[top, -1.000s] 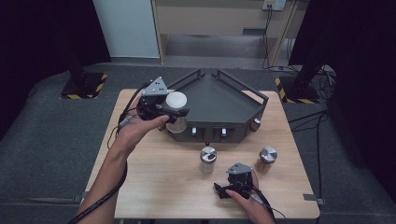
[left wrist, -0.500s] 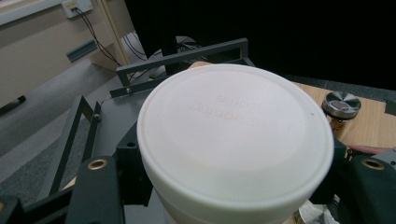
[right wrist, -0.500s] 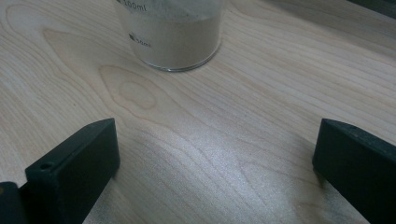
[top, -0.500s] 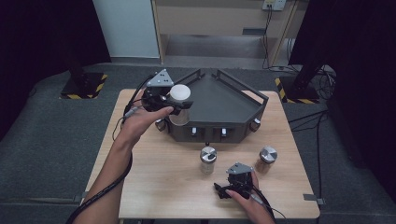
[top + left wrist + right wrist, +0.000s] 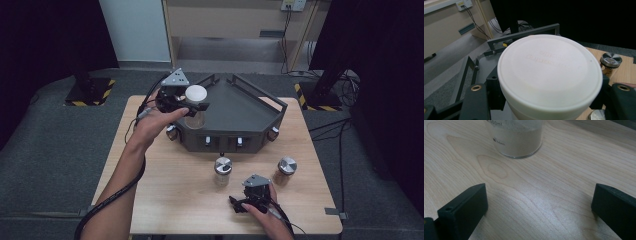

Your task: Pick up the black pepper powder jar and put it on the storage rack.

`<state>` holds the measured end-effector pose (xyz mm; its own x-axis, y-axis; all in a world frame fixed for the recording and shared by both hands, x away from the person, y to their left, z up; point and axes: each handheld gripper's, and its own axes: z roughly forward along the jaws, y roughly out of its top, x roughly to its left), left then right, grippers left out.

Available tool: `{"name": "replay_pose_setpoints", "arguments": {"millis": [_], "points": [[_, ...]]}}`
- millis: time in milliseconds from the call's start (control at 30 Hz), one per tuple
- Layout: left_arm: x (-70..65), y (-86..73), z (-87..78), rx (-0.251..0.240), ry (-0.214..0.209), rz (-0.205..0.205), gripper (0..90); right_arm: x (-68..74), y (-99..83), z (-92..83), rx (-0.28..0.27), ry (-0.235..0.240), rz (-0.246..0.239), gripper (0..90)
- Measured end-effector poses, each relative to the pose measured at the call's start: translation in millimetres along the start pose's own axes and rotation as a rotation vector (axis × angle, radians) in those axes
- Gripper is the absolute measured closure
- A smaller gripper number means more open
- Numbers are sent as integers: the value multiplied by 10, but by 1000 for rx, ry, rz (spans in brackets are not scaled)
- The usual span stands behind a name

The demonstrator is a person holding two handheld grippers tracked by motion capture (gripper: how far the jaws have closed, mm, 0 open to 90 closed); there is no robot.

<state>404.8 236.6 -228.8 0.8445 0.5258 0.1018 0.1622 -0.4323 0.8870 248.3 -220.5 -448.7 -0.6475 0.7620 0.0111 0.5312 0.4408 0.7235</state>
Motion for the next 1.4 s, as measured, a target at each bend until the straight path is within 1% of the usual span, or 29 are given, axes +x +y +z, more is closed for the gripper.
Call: {"name": "replay_pose_setpoints", "arguments": {"millis": [300, 500, 633, 800, 933, 1067, 1233, 1400], "points": [[86, 24, 161, 15, -9, 1, 327, 0, 0, 0, 0, 0, 0, 7], [141, 8, 232, 20, -9, -4, 327, 0, 0, 0, 0, 0, 1, 6], [174, -28, 282, 20, -9, -17, 327, 0, 0, 0, 0, 0, 1, 6], [211, -58, 321, 26, -10, -11, 327, 1, 0, 0, 0, 0, 1, 6], [235, -89, 341, 25, -8, -20, 327, 0, 0, 0, 0, 0, 1, 6], [257, -82, 362, 31, -1, -16, 327, 0, 0, 0, 0, 0, 1, 6], [286, -98, 397, 29, 3, -25, 327, 1, 0, 0, 0, -1, 0, 6], [326, -123, 444, 46, 7, -33, 327, 2, 0, 0, 0, -1, 0, 7]]}}
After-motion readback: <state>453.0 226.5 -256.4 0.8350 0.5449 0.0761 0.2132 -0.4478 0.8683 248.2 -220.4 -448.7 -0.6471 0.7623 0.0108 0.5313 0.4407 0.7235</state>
